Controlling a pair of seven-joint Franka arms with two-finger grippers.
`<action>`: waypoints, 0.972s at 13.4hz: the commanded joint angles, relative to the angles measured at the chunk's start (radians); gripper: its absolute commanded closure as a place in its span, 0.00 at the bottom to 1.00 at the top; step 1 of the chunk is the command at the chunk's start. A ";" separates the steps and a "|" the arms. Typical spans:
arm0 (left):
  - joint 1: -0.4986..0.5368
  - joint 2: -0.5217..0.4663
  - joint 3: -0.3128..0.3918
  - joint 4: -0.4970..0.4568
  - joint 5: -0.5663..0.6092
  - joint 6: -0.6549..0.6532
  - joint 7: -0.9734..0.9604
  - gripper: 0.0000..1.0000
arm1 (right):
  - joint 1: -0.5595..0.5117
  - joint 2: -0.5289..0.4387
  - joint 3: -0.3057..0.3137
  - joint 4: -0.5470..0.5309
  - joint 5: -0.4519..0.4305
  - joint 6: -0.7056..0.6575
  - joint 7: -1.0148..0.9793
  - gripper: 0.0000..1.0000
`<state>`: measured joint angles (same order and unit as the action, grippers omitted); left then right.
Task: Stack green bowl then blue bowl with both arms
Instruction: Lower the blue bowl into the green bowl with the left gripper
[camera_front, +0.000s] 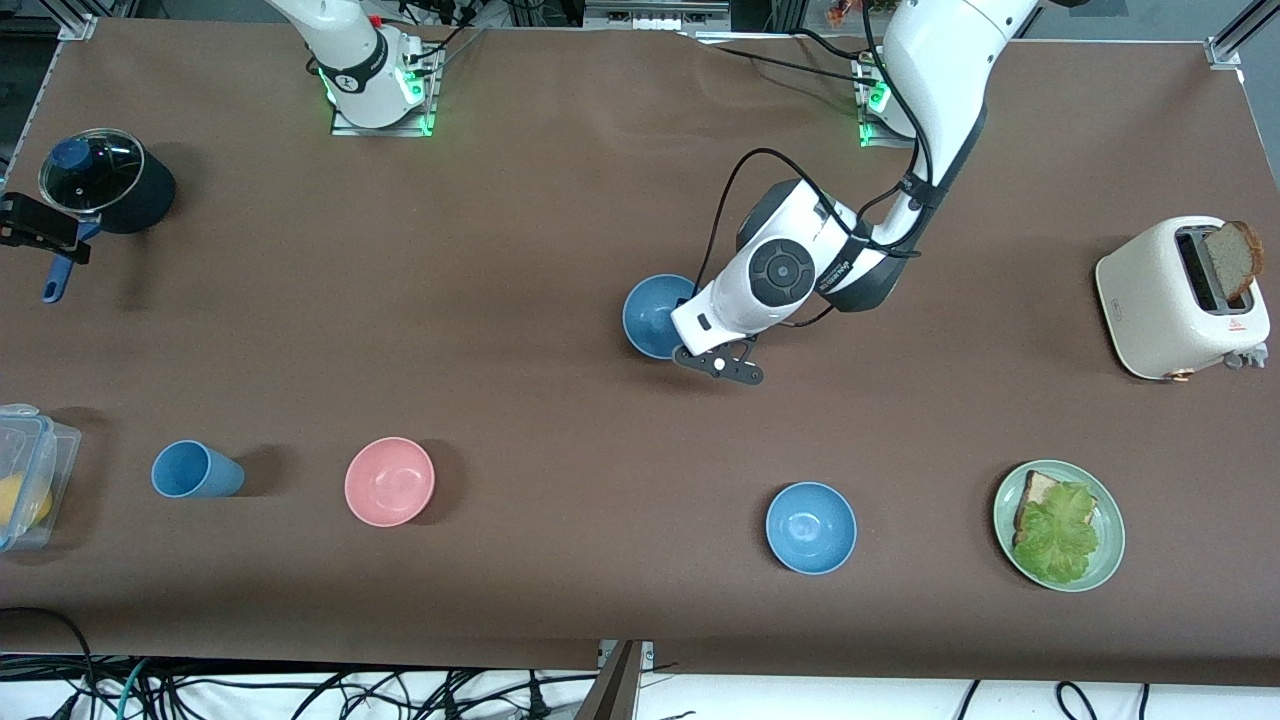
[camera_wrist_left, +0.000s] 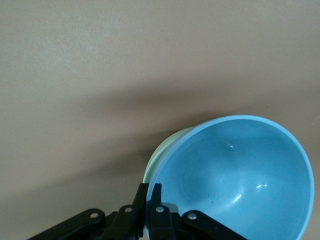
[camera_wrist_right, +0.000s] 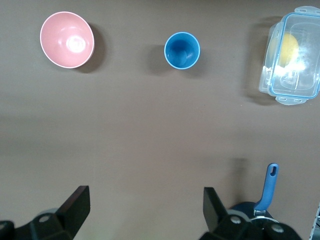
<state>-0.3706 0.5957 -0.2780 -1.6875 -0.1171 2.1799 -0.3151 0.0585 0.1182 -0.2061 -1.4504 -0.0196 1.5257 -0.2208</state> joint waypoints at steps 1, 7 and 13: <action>-0.022 -0.019 0.013 -0.032 0.016 0.012 -0.007 1.00 | -0.012 0.003 0.008 0.016 -0.010 -0.002 -0.012 0.00; -0.036 -0.013 0.013 -0.041 0.062 0.014 -0.032 1.00 | -0.012 0.005 0.008 0.016 -0.010 -0.002 -0.014 0.00; -0.036 -0.004 0.013 -0.041 0.068 0.034 -0.032 1.00 | -0.012 0.005 0.008 0.015 -0.010 -0.002 -0.014 0.00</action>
<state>-0.3940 0.5983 -0.2752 -1.7225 -0.0765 2.2000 -0.3266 0.0579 0.1185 -0.2061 -1.4504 -0.0196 1.5257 -0.2208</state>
